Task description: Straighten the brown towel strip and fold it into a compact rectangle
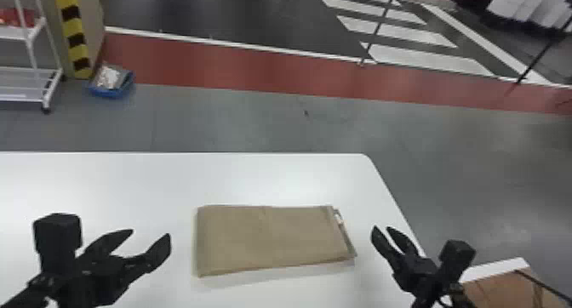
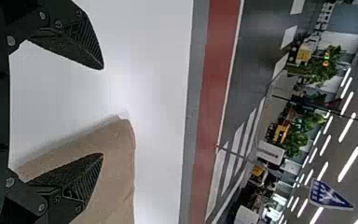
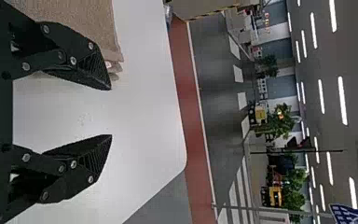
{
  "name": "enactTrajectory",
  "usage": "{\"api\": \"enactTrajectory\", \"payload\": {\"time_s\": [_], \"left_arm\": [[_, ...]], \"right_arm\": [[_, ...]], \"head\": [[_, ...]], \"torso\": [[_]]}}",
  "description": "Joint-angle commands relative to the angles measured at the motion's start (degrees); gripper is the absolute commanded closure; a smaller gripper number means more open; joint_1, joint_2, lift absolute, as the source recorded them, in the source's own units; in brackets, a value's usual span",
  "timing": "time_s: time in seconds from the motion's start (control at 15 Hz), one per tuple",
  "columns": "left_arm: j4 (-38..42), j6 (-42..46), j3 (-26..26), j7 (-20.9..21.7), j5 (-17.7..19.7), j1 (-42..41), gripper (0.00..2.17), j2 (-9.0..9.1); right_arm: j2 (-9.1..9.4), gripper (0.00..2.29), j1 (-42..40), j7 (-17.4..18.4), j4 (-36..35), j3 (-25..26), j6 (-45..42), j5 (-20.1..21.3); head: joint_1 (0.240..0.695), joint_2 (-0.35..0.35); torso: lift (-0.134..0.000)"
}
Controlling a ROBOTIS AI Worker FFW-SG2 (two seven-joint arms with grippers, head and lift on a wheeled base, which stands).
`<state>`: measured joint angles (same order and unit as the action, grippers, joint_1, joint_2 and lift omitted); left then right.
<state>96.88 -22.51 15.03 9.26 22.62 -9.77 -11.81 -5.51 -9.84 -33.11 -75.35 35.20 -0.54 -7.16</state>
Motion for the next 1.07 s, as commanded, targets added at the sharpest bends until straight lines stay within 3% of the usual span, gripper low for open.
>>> {"api": "enactTrajectory", "payload": {"time_s": [0.0,0.2,0.4,0.67,0.8,1.0], "left_arm": [[-1.1,-3.5,2.3,-0.9,1.3,0.4,0.27,0.56],[-9.5,-3.8,7.6,-2.5,2.4,4.6,0.27,3.54],[-17.2,-1.2,9.5,-2.8,2.8,7.6,0.27,6.97],[-18.8,-0.5,11.1,-3.9,2.7,9.0,0.28,8.2],[-18.9,-0.5,11.4,-4.0,2.6,9.0,0.48,8.2],[-18.7,-0.7,12.0,-4.3,2.2,9.0,1.03,8.03]], "right_arm": [[0.32,0.68,0.0,0.1,1.3,-0.1,-2.7,0.0],[0.41,0.61,-0.7,0.0,1.9,-0.1,-5.1,-0.9],[0.5,0.6,-1.9,-0.6,1.9,0.4,-7.6,-2.0],[-0.3,0.6,-2.2,-1.3,4.0,2.0,-9.9,-2.3],[-0.47,0.6,-2.0,-1.4,4.5,2.0,-10.9,-2.4],[-0.47,0.6,-1.7,-1.5,4.9,1.9,-11.1,-2.3]], "head": [[0.695,-0.35],[0.695,-0.35],[0.695,-0.35],[0.695,-0.35],[0.695,-0.35],[0.695,-0.35]], "torso": [[0.0],[0.0],[0.0],[0.0],[0.0],[0.0]]}}
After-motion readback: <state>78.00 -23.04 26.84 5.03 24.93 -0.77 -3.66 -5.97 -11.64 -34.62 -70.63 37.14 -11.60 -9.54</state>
